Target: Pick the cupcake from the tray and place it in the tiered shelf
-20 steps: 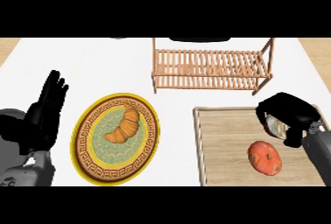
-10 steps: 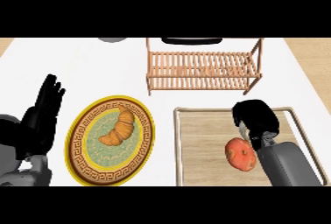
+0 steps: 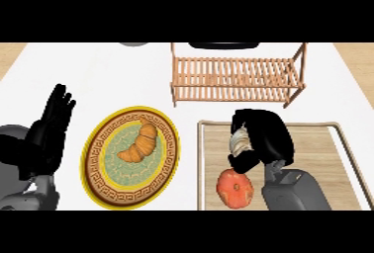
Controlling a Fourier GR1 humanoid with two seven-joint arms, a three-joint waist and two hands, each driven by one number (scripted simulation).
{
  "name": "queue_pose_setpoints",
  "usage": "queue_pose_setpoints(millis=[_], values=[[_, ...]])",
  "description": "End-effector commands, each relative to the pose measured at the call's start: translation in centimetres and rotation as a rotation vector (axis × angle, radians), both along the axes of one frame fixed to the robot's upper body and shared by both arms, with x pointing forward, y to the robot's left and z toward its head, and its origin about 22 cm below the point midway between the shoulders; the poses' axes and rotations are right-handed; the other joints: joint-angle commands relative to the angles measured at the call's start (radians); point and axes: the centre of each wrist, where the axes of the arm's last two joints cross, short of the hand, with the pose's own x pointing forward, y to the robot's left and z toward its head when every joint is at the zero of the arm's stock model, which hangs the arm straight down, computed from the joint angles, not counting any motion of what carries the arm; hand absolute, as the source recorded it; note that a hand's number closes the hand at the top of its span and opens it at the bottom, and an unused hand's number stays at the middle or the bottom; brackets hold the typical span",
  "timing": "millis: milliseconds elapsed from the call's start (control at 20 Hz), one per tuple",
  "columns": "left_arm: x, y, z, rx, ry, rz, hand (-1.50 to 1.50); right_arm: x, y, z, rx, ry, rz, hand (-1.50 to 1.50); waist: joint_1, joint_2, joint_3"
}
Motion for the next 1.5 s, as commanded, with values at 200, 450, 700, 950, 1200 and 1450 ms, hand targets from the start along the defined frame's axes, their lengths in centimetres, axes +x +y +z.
queue_pose_setpoints(millis=[200,450,700,950,1200,1450], values=[[-0.6,-0.4,-0.1,-0.015,0.006,-0.003,0.0,-5.2,4.5,10.2,0.289,-0.244,-0.242,1.5,0.011,0.005,0.005],[0.1,0.1,-0.3,0.007,-0.022,0.01,0.0,-6.8,6.5,14.5,0.204,-0.318,-0.365,1.5,0.007,0.016,0.005],[-1.4,0.4,0.8,0.007,-0.008,-0.038,0.0,-4.9,6.6,16.6,0.216,-0.347,-0.413,1.5,0.024,0.017,0.006],[-0.9,0.0,0.0,-0.002,-0.008,-0.008,0.0,-2.4,5.9,16.3,0.23,-0.375,-0.446,1.5,0.016,0.022,0.007],[0.4,-0.2,-0.5,0.007,-0.031,-0.001,0.0,2.3,5.2,16.0,0.273,-0.413,-0.467,1.5,0.019,0.027,0.007],[-0.9,-0.6,-1.6,0.004,-0.024,-0.015,0.0,3.6,2.9,10.6,0.264,-0.436,-0.475,1.5,0.014,0.026,0.007]])
